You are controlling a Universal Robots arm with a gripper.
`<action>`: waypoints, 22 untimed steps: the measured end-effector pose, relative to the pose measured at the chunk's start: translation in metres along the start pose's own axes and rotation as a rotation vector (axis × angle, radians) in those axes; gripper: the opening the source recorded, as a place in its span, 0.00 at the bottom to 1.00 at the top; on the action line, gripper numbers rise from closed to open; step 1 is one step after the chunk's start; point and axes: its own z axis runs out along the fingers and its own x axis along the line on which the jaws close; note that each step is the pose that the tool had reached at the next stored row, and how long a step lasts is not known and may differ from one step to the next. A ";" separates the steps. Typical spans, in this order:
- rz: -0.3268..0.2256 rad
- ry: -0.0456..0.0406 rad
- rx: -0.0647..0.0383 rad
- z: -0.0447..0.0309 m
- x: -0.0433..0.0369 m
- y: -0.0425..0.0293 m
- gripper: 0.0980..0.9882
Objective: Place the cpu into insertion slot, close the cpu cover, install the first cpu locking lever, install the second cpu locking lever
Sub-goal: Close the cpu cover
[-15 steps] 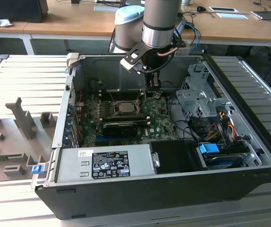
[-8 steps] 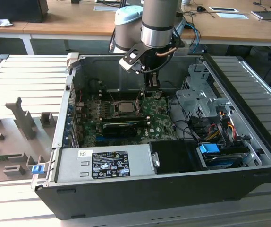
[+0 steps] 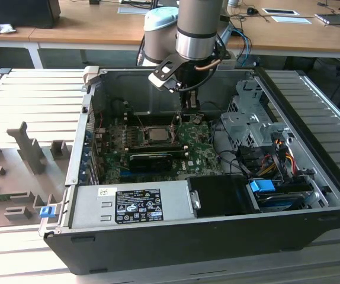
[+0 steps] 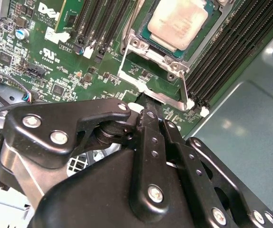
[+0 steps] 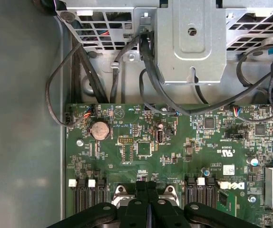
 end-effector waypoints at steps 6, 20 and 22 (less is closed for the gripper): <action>0.000 -0.0001 0.000 0.0000 0.0000 -0.0010 0.01; 0.000 0.0000 0.000 -0.0001 0.0000 -0.0093 0.01; 0.000 0.0000 0.000 -0.0001 0.0000 -0.0108 0.01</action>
